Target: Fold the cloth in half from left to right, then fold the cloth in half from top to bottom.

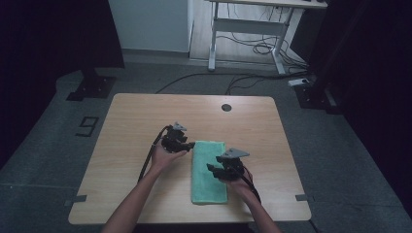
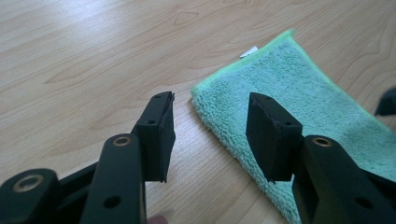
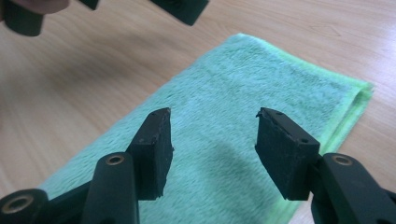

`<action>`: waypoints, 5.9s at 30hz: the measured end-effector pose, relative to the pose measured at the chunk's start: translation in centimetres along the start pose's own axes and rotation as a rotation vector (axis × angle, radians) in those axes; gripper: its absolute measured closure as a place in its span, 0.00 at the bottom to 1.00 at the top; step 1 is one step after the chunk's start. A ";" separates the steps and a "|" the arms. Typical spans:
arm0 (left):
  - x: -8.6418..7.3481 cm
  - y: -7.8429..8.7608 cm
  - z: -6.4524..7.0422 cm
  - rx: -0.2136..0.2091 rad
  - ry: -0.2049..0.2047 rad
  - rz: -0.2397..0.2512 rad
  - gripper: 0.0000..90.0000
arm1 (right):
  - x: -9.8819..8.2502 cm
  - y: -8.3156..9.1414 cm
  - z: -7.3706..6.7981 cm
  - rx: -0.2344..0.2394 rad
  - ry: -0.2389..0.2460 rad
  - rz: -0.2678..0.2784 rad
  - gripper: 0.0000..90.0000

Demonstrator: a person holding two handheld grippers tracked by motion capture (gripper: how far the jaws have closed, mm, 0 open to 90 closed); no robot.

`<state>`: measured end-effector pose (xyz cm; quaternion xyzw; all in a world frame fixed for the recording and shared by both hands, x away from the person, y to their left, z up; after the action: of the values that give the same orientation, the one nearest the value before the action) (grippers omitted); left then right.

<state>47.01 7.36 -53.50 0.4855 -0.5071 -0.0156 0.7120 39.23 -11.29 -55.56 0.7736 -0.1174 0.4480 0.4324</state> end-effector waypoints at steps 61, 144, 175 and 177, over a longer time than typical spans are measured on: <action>0.6 -3.6 -0.7 -0.007 0.050 -0.019 0.61 | 3.6 -3.8 7.4 -0.104 -0.122 0.003 0.53; 0.1 -4.6 0.2 -0.048 0.026 -0.032 0.97 | 2.7 -5.0 8.5 -0.087 -0.148 -0.050 0.93; 3.3 -1.6 0.6 -0.029 -0.064 0.055 0.98 | 5.0 -1.9 8.0 -0.070 -0.108 0.085 0.94; 3.9 -1.4 0.4 -0.022 -0.070 0.062 0.98 | 5.6 -1.8 8.1 -0.077 -0.127 0.076 0.94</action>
<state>49.25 4.33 -51.75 0.4607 -0.5462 -0.0160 0.6994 48.25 -15.38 -53.95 0.7784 -0.1911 0.4093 0.4360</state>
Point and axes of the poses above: each handheld gripper's, and its own axes: y roughly backward along the jaws, x roughly out of its top, z roughly to its right, the point moved 5 cm from there along -y, roughly forward along the jaws, and after that the axes turned 9 degrees about -y, right-handed, at the moved point
